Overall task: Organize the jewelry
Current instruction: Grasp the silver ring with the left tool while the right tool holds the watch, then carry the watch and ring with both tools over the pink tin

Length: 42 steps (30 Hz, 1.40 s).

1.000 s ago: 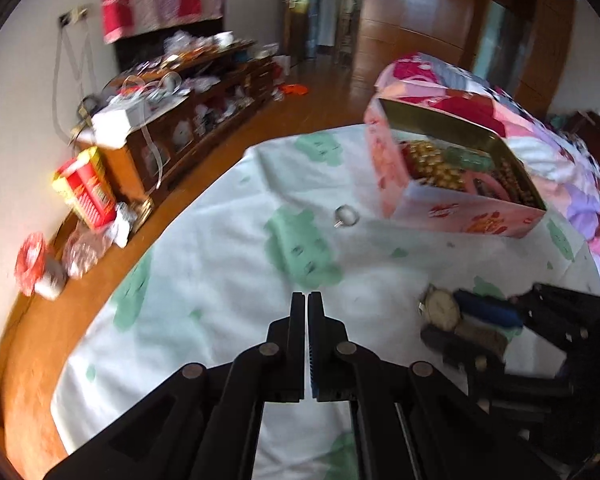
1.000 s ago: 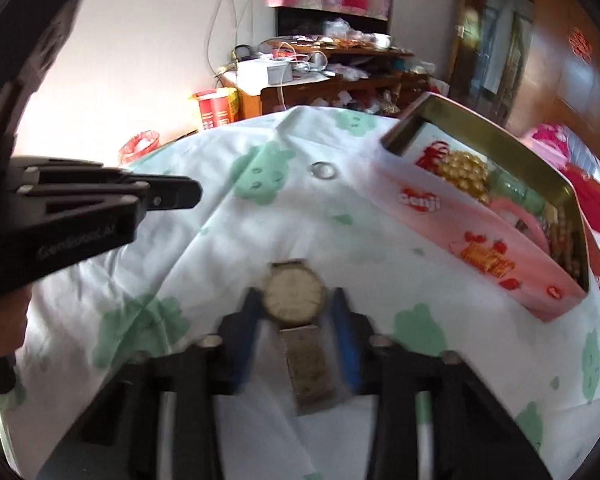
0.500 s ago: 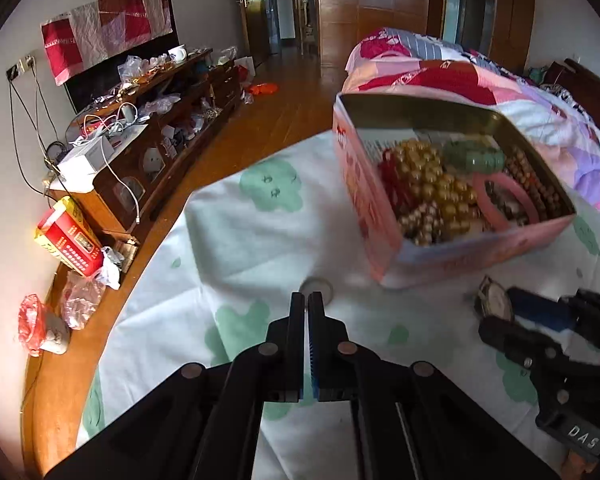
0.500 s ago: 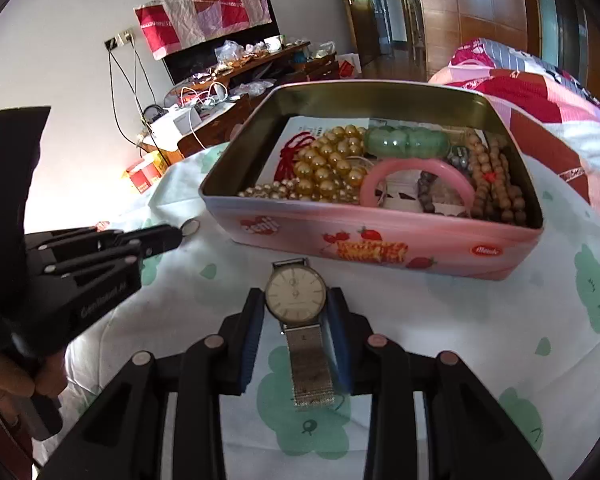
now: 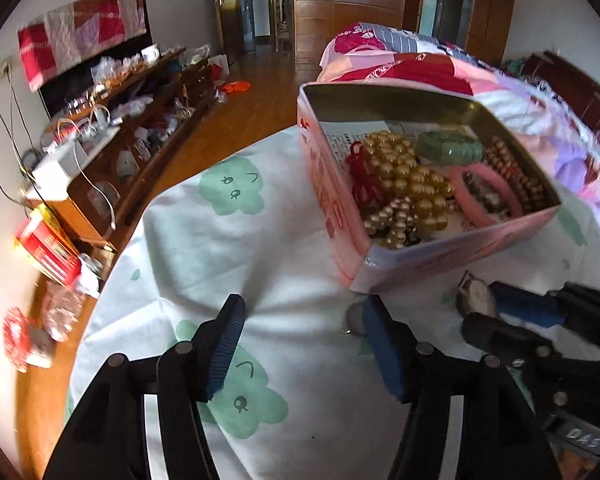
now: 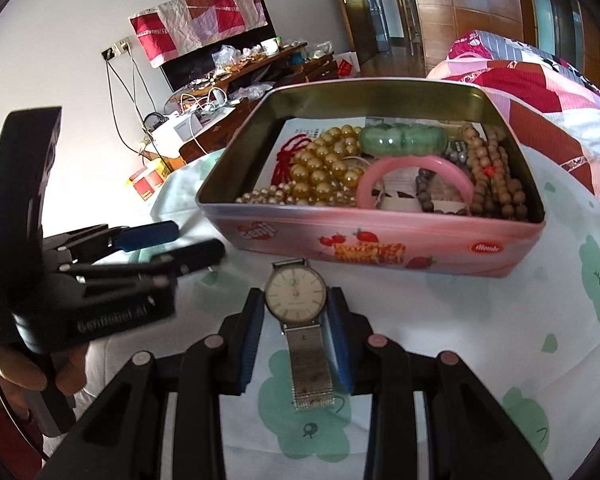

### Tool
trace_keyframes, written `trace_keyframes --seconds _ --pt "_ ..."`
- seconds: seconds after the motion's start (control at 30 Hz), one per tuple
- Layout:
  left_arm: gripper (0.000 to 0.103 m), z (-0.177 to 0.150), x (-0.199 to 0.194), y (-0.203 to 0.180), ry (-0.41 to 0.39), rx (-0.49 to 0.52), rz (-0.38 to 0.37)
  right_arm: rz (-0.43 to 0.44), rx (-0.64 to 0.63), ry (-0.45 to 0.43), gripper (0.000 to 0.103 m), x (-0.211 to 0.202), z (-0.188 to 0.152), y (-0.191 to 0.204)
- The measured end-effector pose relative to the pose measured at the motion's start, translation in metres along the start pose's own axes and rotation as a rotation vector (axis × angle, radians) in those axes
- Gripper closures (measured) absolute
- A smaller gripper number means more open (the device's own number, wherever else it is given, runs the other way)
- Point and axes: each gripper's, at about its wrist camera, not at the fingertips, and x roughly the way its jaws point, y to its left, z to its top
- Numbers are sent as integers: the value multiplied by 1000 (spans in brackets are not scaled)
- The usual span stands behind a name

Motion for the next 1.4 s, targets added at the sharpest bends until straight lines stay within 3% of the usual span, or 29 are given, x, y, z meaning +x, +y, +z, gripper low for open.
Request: trace_keyframes --seconds 0.13,0.27,0.5,0.73,0.8,0.87,1.0,1.4 --pt "41 -1 -3 1 -24 -17 1 4 3 0 68 0 1 -2" --pt "41 -4 -19 -4 -64 7 -58 12 9 0 68 0 2 -4" --pt "44 -4 -19 -13 -54 23 -94 23 24 -5 68 -1 1 -7" --pt "46 -3 -7 -23 -34 22 -99 -56 45 -20 68 -8 0 -17" --pt "52 -3 -3 -28 -39 35 -82 -81 58 -24 68 -9 1 -21" --pt "67 -3 -4 -30 -44 47 -79 -75 69 -24 68 -9 1 -23" --pt "82 -3 -6 -26 -46 38 -76 -82 61 -23 68 -9 2 -22" --pt "83 -19 -26 -34 -97 -16 -49 -36 93 -29 68 -11 2 -29"
